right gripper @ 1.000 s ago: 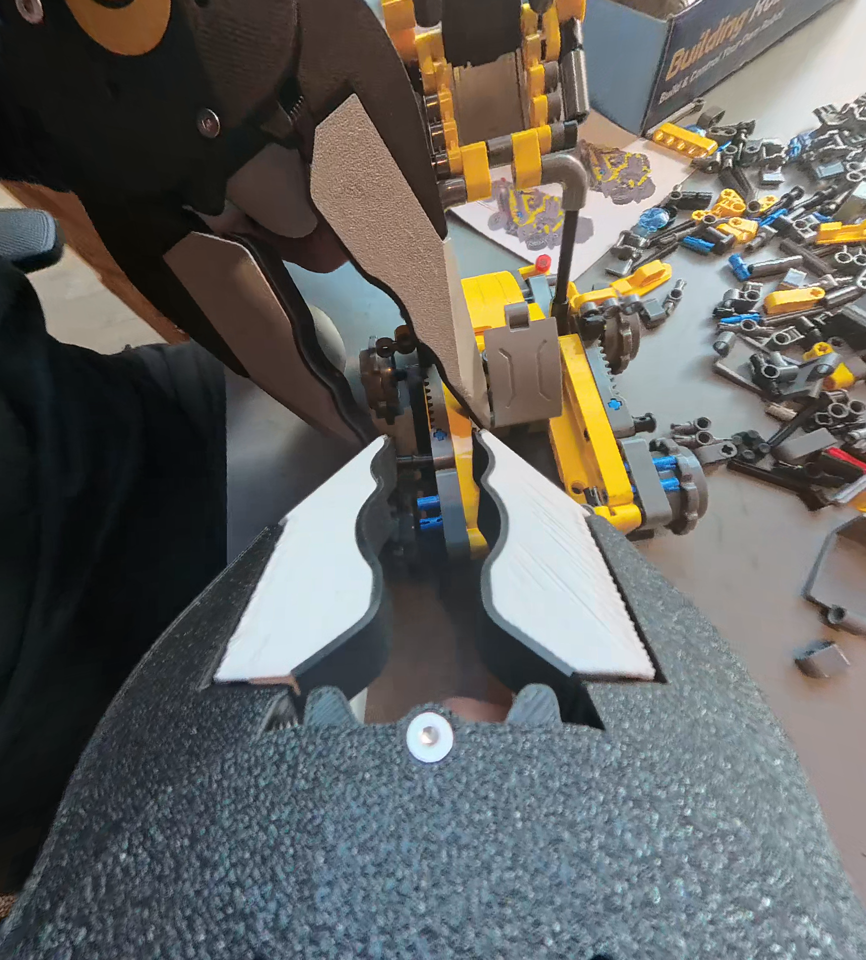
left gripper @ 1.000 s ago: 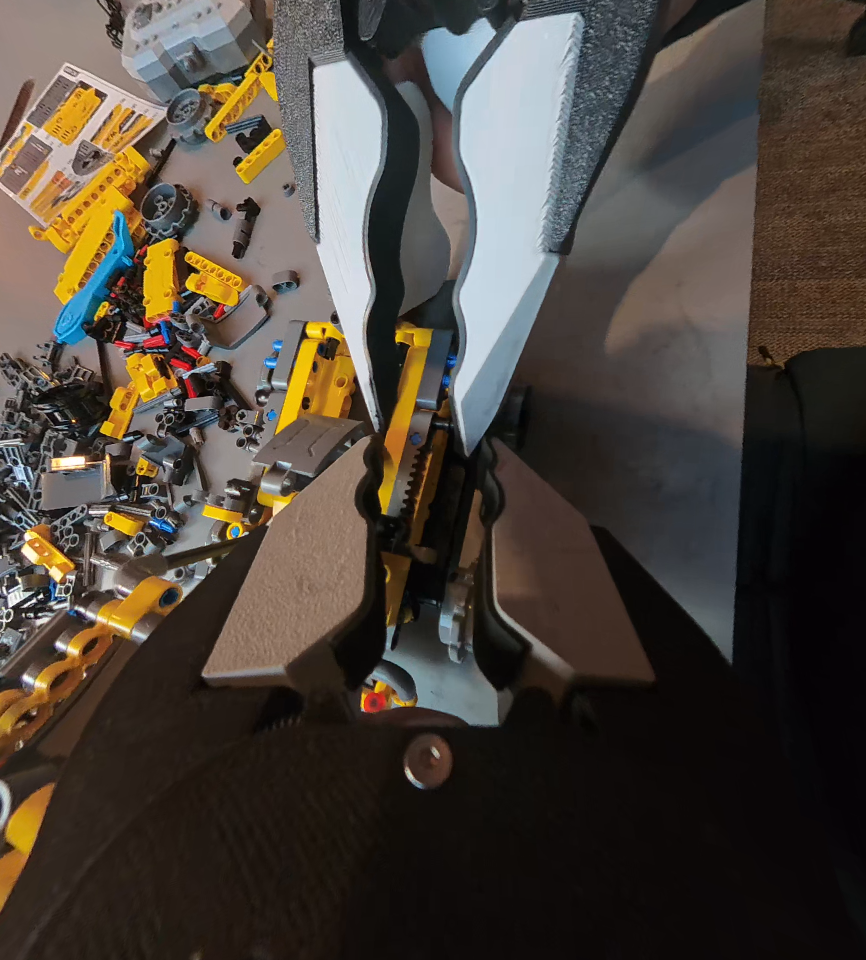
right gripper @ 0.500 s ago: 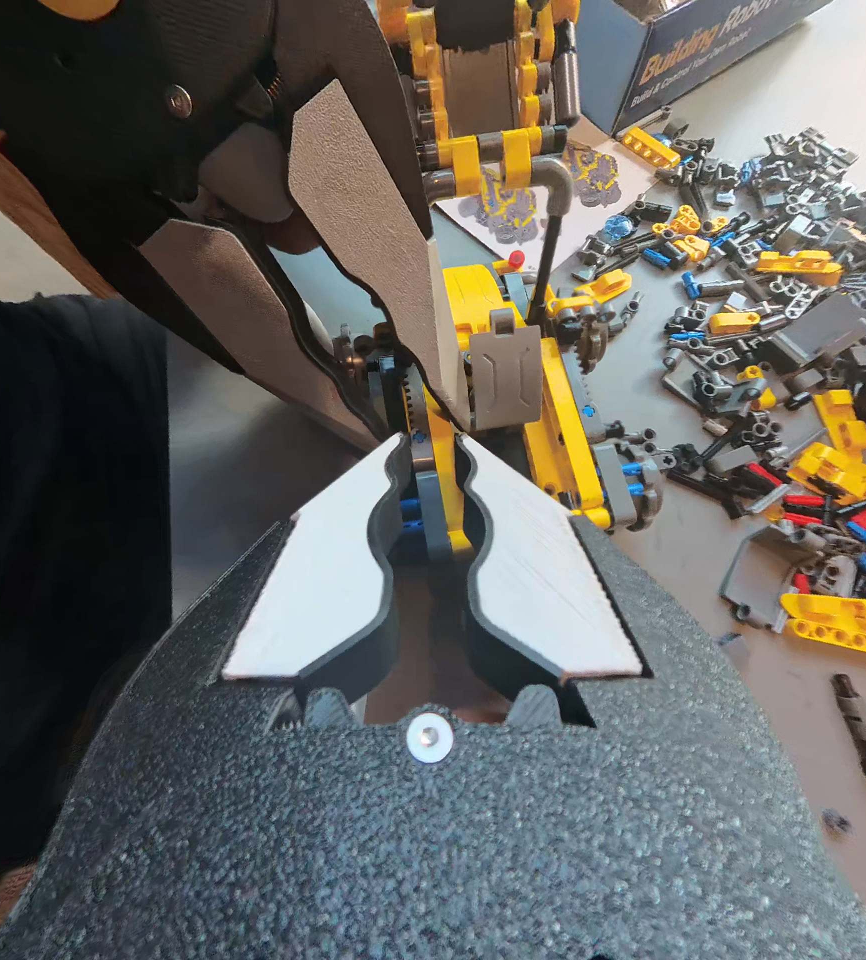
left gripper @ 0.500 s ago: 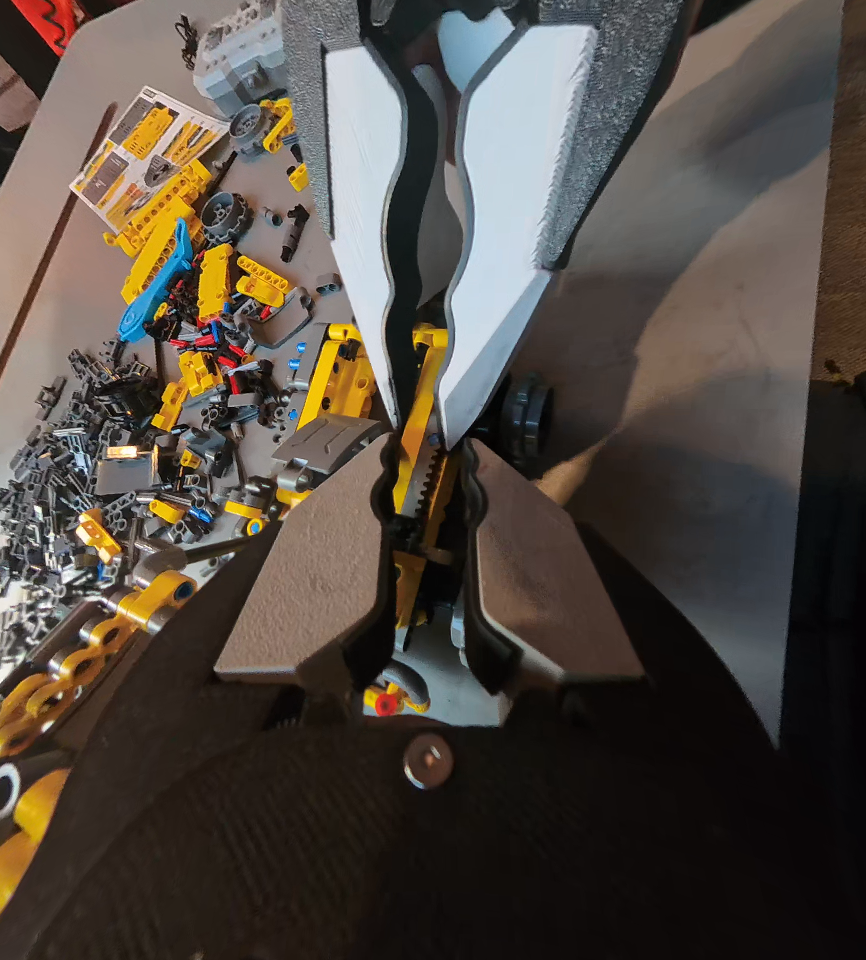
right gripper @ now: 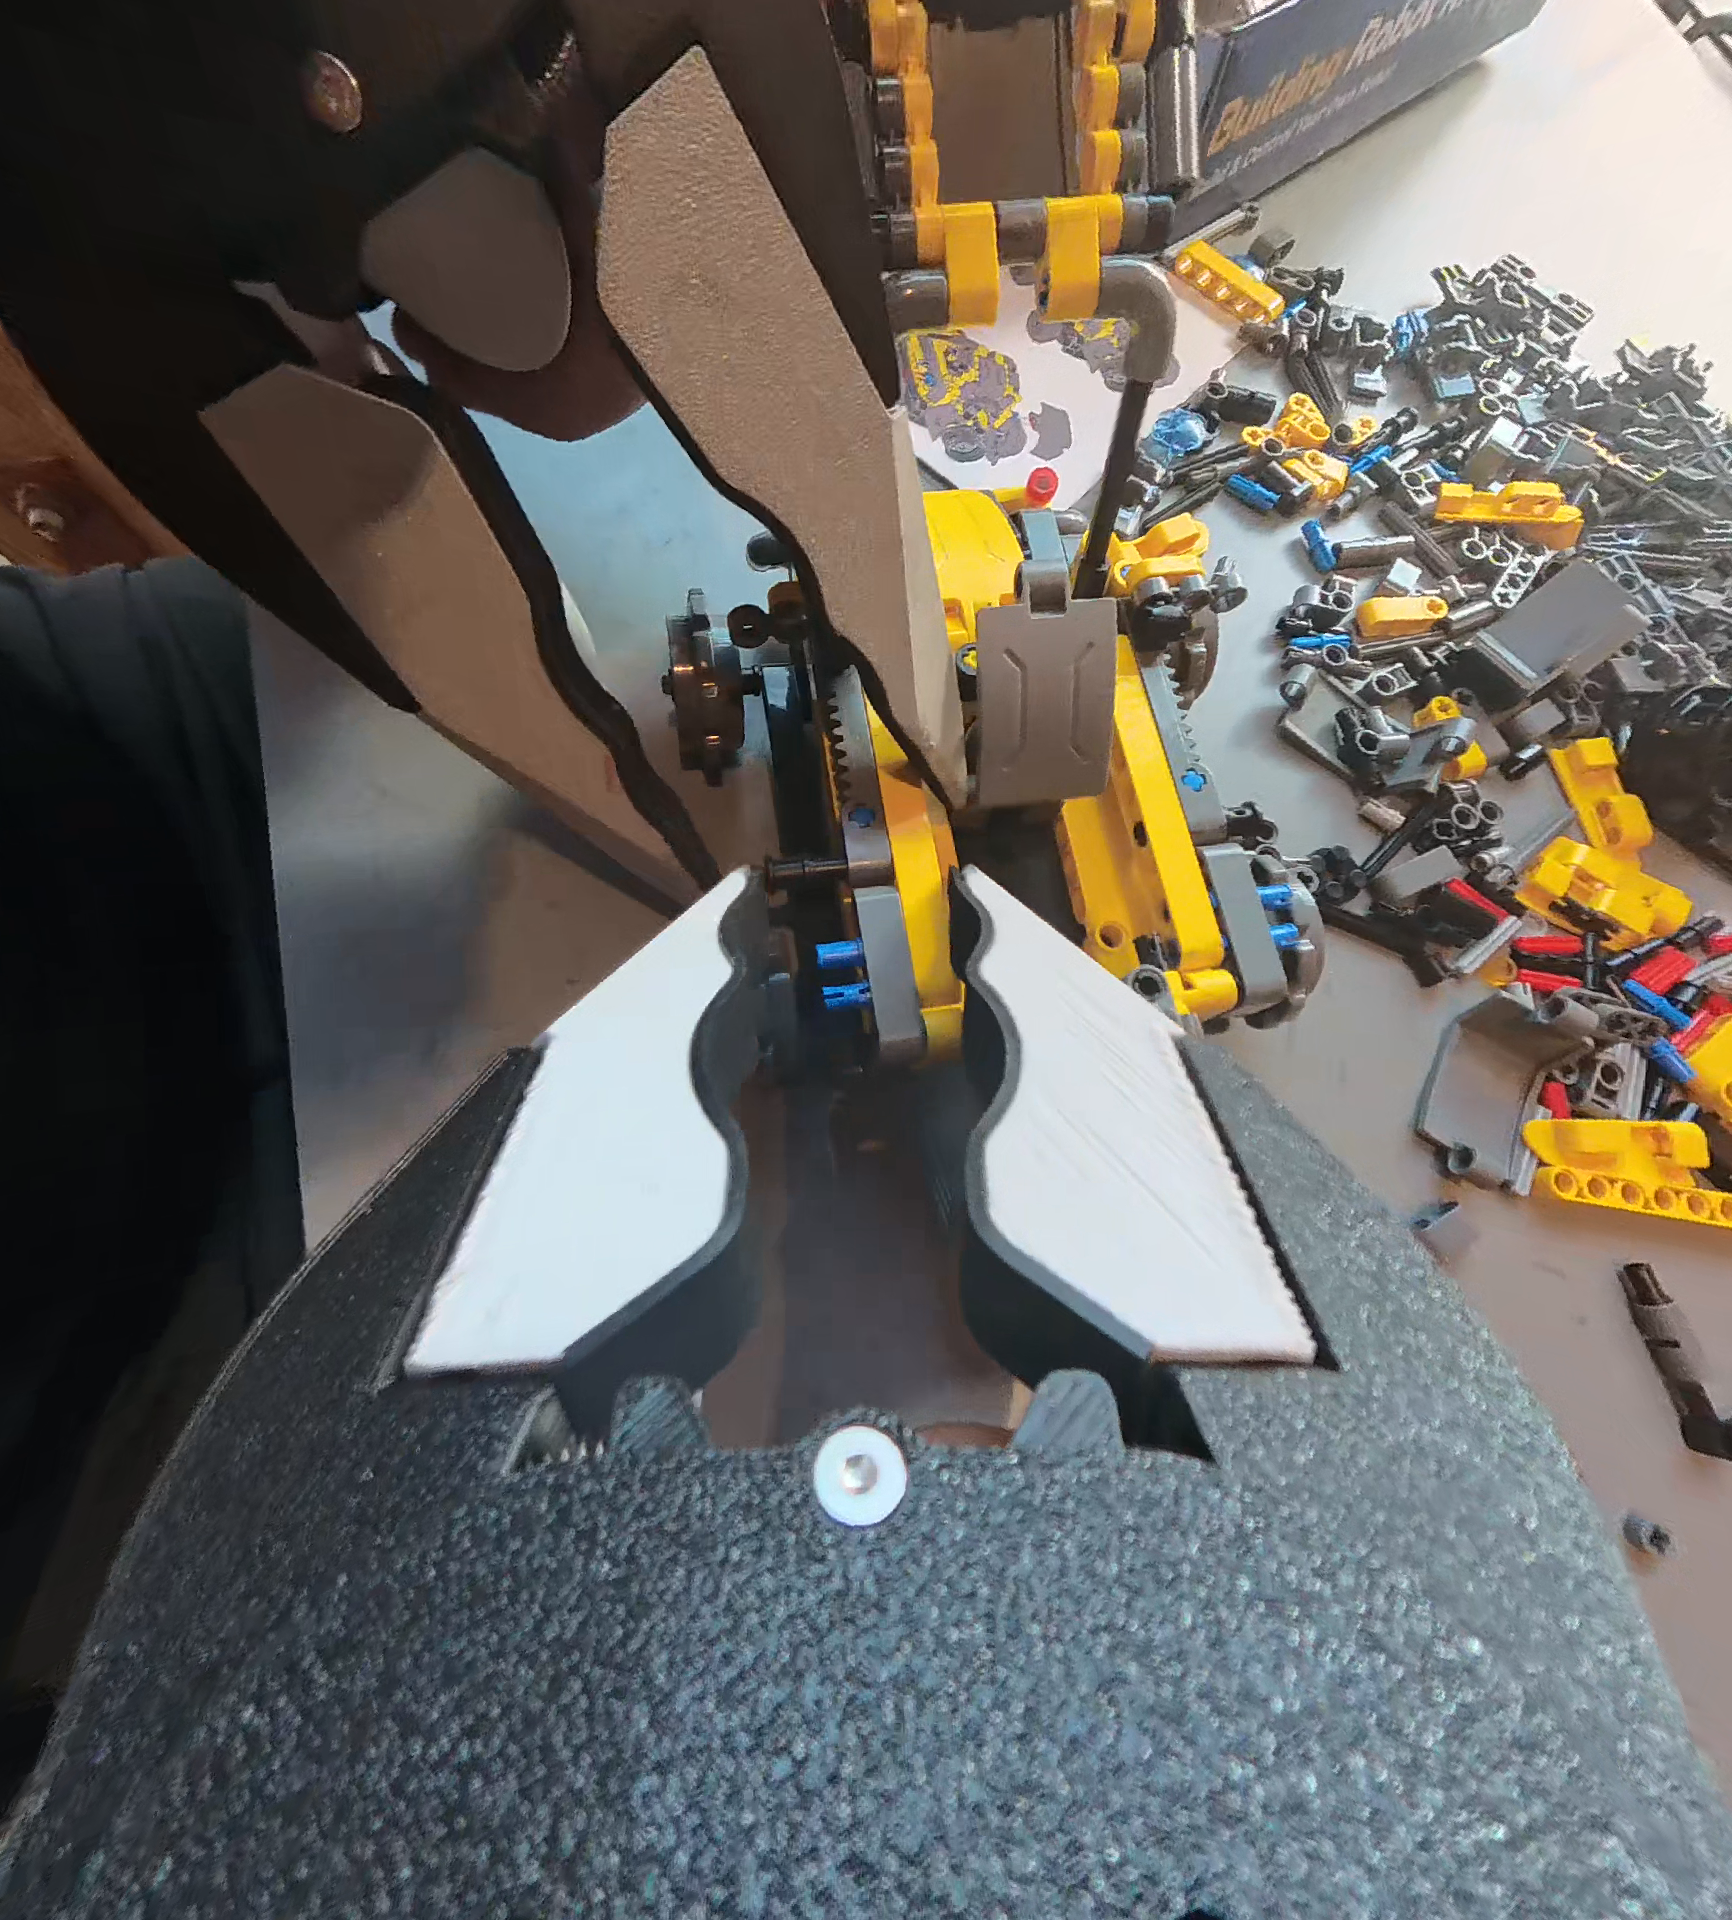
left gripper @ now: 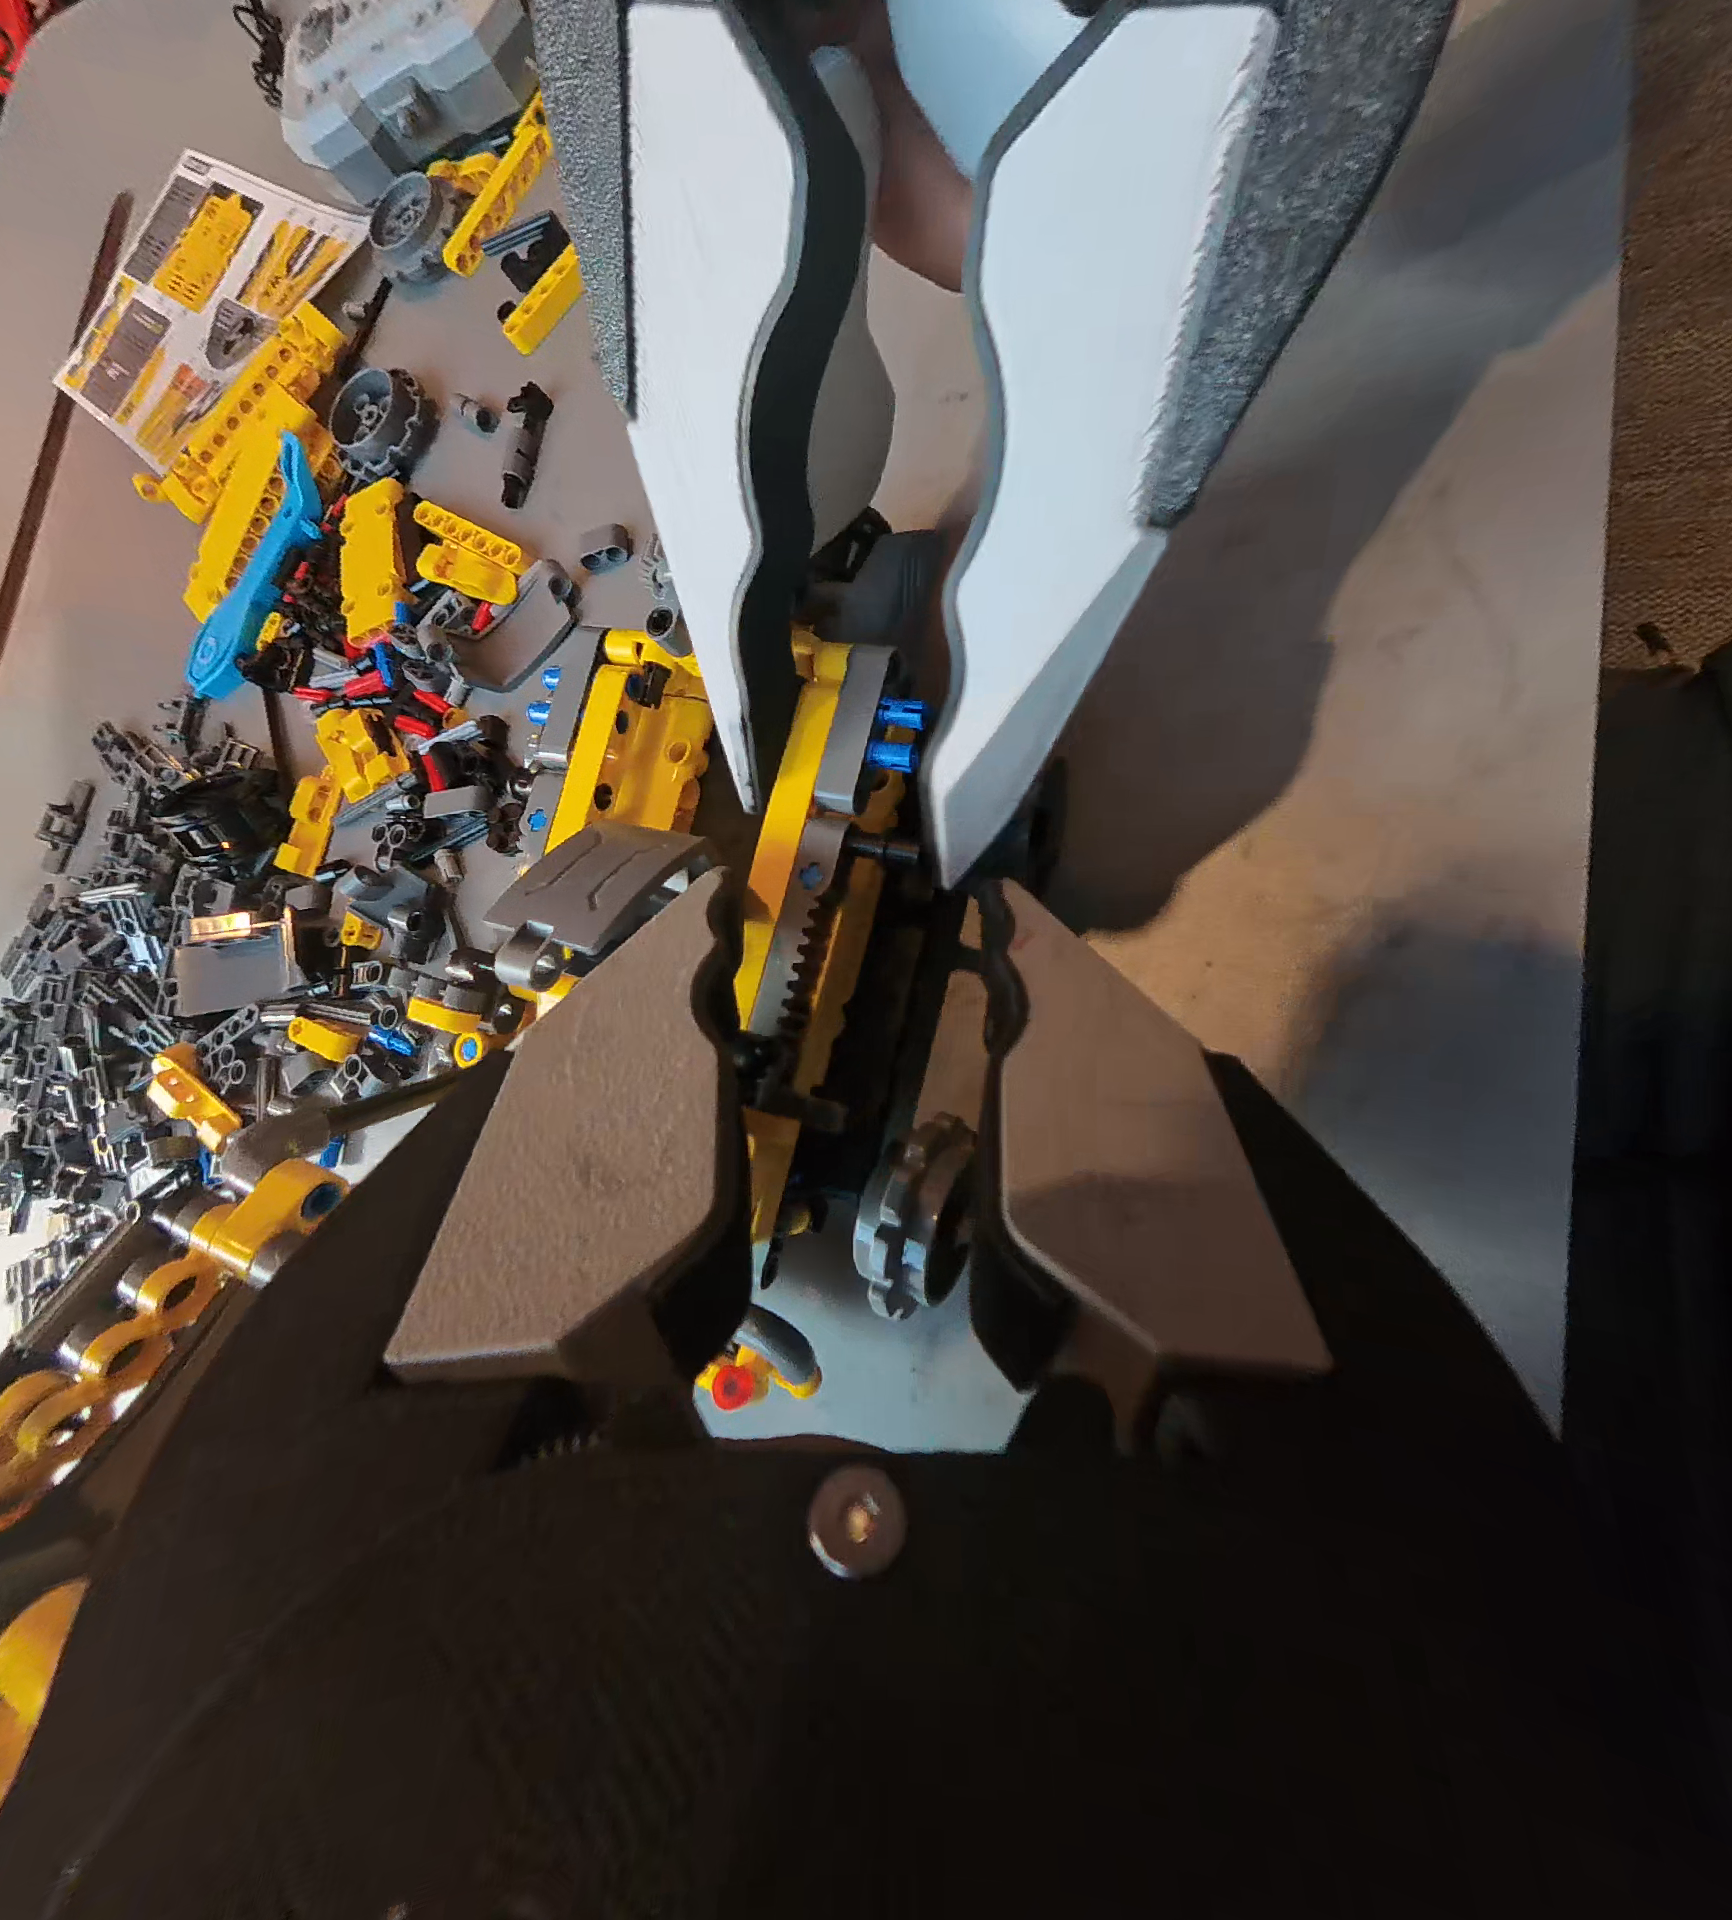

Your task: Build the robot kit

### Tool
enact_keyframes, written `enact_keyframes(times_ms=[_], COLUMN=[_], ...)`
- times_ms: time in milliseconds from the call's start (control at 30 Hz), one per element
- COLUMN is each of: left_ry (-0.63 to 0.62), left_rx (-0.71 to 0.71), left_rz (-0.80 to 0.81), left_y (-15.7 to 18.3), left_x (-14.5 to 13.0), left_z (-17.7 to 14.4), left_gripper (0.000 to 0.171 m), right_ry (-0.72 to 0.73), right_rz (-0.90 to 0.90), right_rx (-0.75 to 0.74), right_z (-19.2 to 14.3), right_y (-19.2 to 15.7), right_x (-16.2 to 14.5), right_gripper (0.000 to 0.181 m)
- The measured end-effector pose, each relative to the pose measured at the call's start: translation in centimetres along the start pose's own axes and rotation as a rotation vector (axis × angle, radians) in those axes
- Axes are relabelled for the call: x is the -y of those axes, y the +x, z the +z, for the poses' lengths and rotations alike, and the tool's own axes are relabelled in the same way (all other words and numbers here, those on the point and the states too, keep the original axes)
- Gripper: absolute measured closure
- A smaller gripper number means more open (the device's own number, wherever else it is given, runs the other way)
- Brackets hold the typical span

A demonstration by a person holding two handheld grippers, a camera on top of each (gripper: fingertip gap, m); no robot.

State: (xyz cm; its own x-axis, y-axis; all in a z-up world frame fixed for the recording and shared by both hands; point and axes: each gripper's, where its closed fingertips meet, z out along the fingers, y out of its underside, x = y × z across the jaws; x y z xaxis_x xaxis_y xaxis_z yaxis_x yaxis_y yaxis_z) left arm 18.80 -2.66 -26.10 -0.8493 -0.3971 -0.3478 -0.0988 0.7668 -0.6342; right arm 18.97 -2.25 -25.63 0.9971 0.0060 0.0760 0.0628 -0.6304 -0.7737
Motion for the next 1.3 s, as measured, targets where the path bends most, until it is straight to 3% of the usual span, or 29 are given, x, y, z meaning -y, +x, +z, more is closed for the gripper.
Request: enact_keyframes(times_ms=[433,567,1067,1300], left_ry=[-0.071,-0.021,0.008,0.000], left_rx=[-0.055,-0.046,-0.037,0.006], left_rz=[-0.091,-0.117,-0.269,-0.251], left_y=[-0.1,-0.2,-0.7,-0.7], left_x=[0.1,0.4,1.1,1.0], left_z=[0.1,0.2,0.3,0.6], left_gripper=[0.138,0.139,0.140,0.142], right_ry=[-0.066,-0.077,-0.357,-0.459], right_rz=[-0.011,0.016,0.077,-0.055], right_rx=[0.197,0.257,0.516,0.511], right_z=[0.4,0.2,-0.4,-0.2], right_y=[-0.3,-0.2,0.2,0.3], right_x=[0.2,0.2,0.1,-0.2], right_gripper=[0.155,0.156,0.156,0.161])
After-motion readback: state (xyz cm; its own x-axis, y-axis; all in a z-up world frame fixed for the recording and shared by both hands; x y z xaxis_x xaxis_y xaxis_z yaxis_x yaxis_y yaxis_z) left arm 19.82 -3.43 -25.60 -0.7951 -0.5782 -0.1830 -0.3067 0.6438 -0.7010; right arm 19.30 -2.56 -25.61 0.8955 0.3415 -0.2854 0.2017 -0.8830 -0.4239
